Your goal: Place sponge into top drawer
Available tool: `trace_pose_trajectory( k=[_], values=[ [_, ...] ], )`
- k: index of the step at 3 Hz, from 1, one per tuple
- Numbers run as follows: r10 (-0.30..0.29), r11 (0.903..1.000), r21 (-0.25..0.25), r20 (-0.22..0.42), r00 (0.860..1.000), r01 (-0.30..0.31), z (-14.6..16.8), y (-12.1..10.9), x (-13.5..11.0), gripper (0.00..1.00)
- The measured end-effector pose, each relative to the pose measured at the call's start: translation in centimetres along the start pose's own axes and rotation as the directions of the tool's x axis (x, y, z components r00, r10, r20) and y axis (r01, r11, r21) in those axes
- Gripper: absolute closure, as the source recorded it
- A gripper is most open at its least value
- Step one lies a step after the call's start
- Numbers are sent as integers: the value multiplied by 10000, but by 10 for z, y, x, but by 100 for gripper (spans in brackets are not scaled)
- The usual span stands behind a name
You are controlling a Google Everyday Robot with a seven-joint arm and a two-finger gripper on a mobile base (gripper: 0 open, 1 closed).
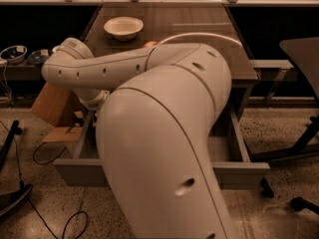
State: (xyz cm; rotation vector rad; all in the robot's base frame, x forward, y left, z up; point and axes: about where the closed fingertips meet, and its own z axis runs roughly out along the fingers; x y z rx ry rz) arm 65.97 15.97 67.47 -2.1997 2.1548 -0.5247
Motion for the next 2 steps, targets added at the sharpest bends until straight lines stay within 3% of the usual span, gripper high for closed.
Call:
trace_pose_trajectory(
  k=[2],
  values=[
    [374, 9990, -221, -188, 9991, -378, 4, 4, 9, 12]
  ],
)
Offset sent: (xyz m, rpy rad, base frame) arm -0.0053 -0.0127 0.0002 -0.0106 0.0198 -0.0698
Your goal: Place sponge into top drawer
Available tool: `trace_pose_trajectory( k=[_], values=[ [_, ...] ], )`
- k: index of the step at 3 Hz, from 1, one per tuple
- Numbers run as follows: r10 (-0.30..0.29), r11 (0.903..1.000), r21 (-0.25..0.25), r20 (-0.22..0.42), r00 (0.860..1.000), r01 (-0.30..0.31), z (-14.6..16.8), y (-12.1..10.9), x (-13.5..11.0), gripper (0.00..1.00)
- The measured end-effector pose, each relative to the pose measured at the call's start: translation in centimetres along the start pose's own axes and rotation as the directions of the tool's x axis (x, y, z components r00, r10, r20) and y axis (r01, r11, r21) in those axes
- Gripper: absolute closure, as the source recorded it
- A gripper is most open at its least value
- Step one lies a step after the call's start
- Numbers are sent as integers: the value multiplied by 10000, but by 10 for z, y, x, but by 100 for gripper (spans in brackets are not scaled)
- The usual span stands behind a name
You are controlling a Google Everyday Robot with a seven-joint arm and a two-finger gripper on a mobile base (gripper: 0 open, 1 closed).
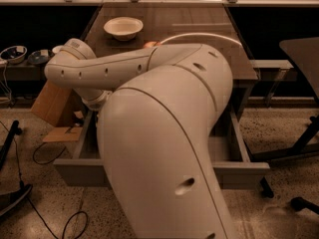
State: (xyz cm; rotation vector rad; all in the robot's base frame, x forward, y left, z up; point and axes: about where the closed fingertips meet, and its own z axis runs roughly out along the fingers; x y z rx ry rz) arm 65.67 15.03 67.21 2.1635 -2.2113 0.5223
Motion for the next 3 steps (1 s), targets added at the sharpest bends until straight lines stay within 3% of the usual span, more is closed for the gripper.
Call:
trace_pose_trajectory(
  k=[1, 2, 3],
  values=[
    [46, 9999, -102, -52, 10000, -46, 2, 2, 3, 0],
    [165, 9991, -399, -135, 9998, -171, 2, 14, 19, 0],
    [166, 9991, -399, -134, 9998, -171, 2, 14, 20, 0]
  ],
)
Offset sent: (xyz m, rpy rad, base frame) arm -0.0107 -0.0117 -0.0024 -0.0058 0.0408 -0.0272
